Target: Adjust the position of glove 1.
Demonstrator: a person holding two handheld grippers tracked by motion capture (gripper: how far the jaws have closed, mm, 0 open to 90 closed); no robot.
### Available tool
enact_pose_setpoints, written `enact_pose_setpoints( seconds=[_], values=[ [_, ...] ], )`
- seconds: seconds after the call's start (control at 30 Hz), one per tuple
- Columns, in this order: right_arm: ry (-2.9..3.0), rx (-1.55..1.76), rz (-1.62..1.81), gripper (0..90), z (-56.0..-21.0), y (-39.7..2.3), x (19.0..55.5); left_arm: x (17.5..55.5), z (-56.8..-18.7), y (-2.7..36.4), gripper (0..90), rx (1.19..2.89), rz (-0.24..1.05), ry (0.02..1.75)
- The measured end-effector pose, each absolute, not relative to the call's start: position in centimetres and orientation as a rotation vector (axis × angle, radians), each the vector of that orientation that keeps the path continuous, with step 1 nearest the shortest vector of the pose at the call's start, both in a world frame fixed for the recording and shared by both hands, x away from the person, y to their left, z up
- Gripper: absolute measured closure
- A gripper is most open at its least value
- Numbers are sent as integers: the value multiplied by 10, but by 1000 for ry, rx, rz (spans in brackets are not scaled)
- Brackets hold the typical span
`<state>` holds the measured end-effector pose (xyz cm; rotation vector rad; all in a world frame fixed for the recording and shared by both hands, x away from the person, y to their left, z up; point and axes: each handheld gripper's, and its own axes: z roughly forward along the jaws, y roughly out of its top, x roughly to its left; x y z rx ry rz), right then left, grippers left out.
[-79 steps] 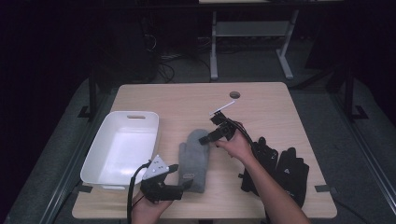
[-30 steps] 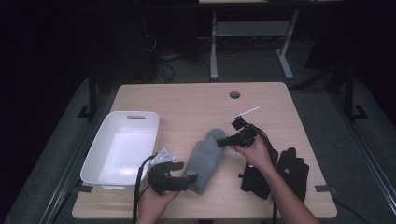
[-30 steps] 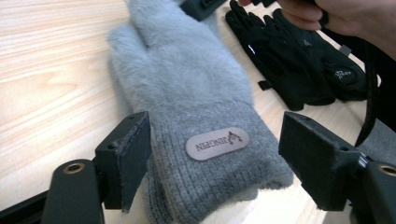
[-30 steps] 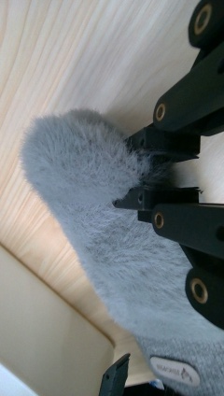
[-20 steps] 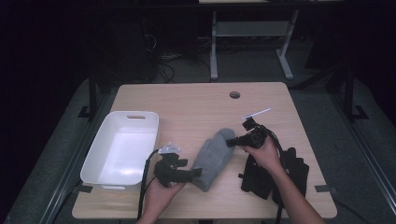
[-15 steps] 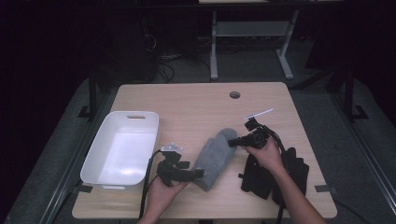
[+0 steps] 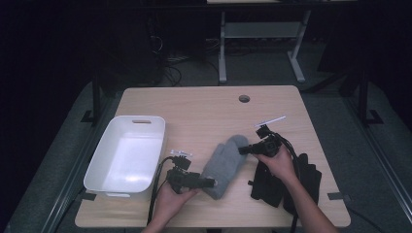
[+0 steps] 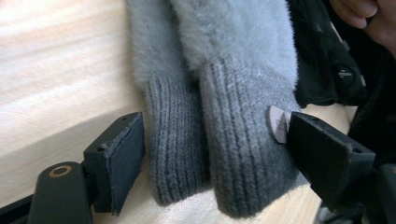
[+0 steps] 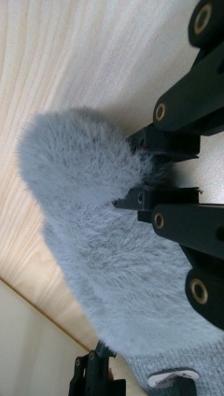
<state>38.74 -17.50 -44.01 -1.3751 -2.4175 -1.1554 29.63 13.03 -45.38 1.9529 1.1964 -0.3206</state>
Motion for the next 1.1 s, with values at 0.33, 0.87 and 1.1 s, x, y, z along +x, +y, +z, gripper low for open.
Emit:
enact_pose_setpoints(
  seconds=[0.33,0.87,1.1],
  values=[
    [-2410,-1379,-1182,781,-438,-178,386,300,-457,135,406,1900,-435,1197],
    [-2378,-1381,-1252,782,-422,-177,381,294,-457,141,496,1818,-492,1169],
    [-2344,-1379,-1295,783,-413,-177,379,291,-451,141,500,1818,-480,1153]
  ],
)
